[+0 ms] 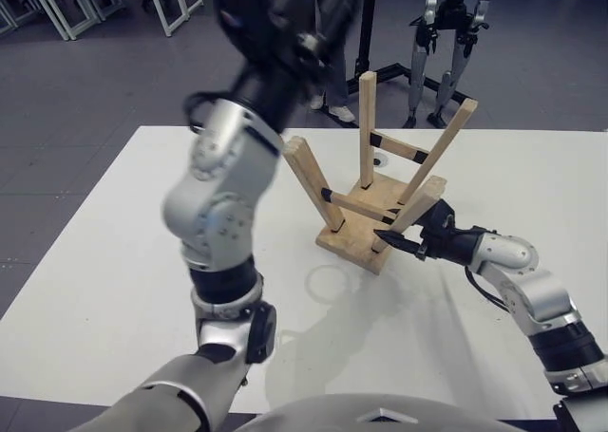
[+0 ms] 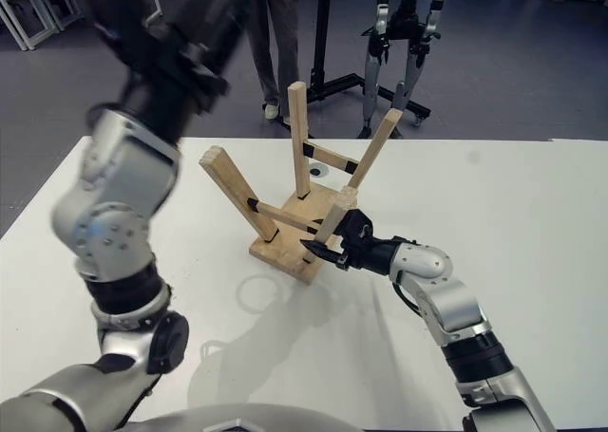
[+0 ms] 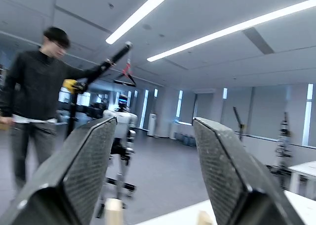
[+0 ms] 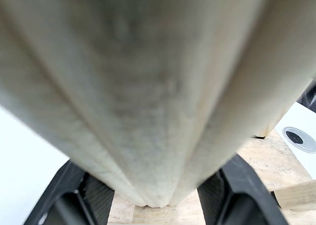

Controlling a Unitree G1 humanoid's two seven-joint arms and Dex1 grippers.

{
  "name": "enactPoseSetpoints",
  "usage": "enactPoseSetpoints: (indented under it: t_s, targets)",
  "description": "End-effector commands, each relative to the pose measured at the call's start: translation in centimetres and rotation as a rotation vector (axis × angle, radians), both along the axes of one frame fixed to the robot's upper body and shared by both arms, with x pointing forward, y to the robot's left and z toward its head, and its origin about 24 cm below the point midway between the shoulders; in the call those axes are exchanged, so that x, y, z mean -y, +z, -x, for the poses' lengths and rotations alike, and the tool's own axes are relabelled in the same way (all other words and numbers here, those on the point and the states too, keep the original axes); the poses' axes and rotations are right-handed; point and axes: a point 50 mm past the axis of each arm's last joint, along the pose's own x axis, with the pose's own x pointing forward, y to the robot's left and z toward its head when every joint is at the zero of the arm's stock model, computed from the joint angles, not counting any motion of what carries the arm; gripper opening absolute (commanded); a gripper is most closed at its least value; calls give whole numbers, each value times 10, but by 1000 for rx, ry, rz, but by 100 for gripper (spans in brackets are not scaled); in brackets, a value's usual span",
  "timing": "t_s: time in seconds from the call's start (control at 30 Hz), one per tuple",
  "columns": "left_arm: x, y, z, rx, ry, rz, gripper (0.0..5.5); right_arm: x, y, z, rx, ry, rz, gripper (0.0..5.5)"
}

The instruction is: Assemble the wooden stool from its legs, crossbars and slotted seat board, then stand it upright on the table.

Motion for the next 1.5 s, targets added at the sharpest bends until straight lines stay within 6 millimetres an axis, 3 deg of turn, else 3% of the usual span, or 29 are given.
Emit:
enactPoseSetpoints:
  t_s: [0.03, 0.1, 0.17, 0.23, 0.3, 0.37, 0.43, 0.47, 0.5, 0.53, 0.57, 0.63, 0.77, 1.0, 1.1, 1.2, 1.3, 1.37, 1.43, 1.5]
  targets:
    - [-94, -30, -21, -215, 414, -132, 286, 38, -60, 26, -347, -101, 200, 203]
    - [-125, -85, -33, -464, 582, -186, 286, 36, -60, 26, -345, -90, 196, 203]
    - [-140, -135, -36, -652, 667, -276, 286, 35, -59, 25, -340, -82, 195, 203]
    - [-132, -163, -37, -719, 623, -366, 286, 34, -57, 23, -333, -75, 195, 203]
    - [-103, -182, -42, -702, 473, -389, 286, 33, -57, 24, -329, -69, 192, 203]
    - [-52, -185, -43, -605, 266, -339, 286, 31, -57, 25, -330, -62, 190, 203]
    - [36, -168, -29, -458, -57, -212, 286, 30, -58, 27, -335, -51, 191, 203]
    - [88, -156, -9, -425, -294, -125, 286, 29, -58, 28, -338, -44, 193, 203]
    - [121, -144, 12, -401, -469, -69, 286, 28, -58, 28, -339, -36, 195, 203]
    - [147, -136, 39, -375, -664, -101, 286, 27, -57, 27, -338, -27, 197, 203]
    - [156, -137, 58, -372, -785, -170, 286, 27, -56, 26, -337, -22, 199, 203]
    - [143, -154, 62, -450, -825, -240, 286, 28, -55, 27, -335, -22, 199, 203]
    - [83, -184, 38, -566, -571, -347, 286, 28, -59, 31, -347, -12, 193, 203]
    - [60, -189, 29, -620, -415, -339, 286, 20, -83, 70, -420, 141, 261, 203]
    - [49, -190, 28, -641, -352, -322, 286, 19, -81, 68, -411, 148, 268, 203]
    - [15, -185, 12, -664, -147, -261, 286, 22, -80, 62, -400, 112, 268, 203]
    - [-57, -155, -14, -592, 258, -100, 286, 23, -78, 53, -384, 78, 259, 203]
    - [-83, -121, -17, -467, 367, -36, 286, 24, -78, 50, -378, 67, 258, 203]
    - [-78, -71, -14, -286, 304, -1, 286, 25, -77, 48, -371, 57, 255, 203]
    - [-48, -32, -4, -172, 102, 23, 286, 26, -76, 46, -366, 52, 255, 203]
